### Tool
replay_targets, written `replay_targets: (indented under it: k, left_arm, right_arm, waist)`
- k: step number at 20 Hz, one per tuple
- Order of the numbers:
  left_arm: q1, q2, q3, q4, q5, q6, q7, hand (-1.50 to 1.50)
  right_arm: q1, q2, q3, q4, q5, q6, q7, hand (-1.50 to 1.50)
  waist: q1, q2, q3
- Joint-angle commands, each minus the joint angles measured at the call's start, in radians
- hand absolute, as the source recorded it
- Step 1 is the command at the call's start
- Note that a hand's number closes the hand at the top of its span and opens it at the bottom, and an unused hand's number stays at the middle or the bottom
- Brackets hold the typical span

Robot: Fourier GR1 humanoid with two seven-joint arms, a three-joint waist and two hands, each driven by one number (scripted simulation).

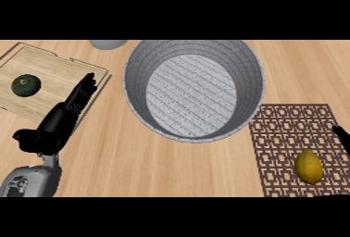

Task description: Pick the lemon from the placemat and place it in the basket

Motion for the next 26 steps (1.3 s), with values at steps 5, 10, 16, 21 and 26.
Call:
replay_targets:
  k: [5,10,16,21,26]
  left_arm:
    - [0.047,-0.044,-0.01,-0.069,-0.039,0.003,0.018,0.0]
    - [0.06,-0.053,-0.015,-0.042,-0.061,-0.014,-0.018,0.0]
    - [-0.035,-0.033,0.046,0.043,-0.045,-0.035,-0.015,0.0]
    - [-0.012,-0.003,0.094,-0.011,0.006,-0.09,0.03,0.0]
    - [-0.01,-0.036,0.065,-0.018,-0.045,-0.055,0.021,0.0]
  right_arm:
    - [-0.07,0.021,0.012,0.131,0.081,-0.028,-0.033,-1.5]
    - [-0.109,0.016,0.001,0.17,0.093,-0.008,-0.007,-1.5]
    - [-0.123,0.014,-0.019,0.289,0.123,-0.05,-0.045,-1.5]
    - [-0.076,0.023,-0.01,0.227,0.117,-0.009,-0.039,-1.5]
    - [-0.142,0.058,0.044,0.381,0.168,-0.061,-0.054,-1.5]
  waist:
    - [0.002,0.0,0.0]
    - [0.002,0.0,0.0]
    - [0.0,0.001,0.0]
    - [-0.001,0.0,0.0]
    - [0.002,0.001,0.0]
